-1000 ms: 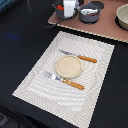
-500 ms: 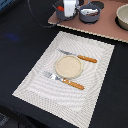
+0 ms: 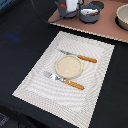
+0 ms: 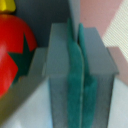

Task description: Interact with the objects in diverse but meaningful ways.

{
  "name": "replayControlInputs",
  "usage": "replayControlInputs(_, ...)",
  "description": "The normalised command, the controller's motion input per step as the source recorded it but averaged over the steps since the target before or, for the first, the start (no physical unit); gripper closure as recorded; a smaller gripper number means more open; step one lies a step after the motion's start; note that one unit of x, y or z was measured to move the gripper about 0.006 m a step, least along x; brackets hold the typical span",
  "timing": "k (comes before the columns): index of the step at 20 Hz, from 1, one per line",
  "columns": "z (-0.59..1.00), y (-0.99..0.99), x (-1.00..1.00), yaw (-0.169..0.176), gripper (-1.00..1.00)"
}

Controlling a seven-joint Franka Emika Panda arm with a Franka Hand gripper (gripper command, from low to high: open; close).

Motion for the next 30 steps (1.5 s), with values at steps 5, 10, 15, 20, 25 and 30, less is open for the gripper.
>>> replayControlInputs(5,0.19,-0.88,-0.21,0.000,1.00)
replayControlInputs(10,-0.04,-0.93,-0.03,0.002,1.00)
replayControlInputs(15,-0.14,-0.94,0.00,0.000,1.00)
replayControlInputs(20,-0.16,-0.97,0.16,0.000,1.00)
replayControlInputs(25,-0.05,-0.91,0.39,0.000,1.00)
replayControlInputs(30,-0.08,-0.88,0.36,0.000,1.00)
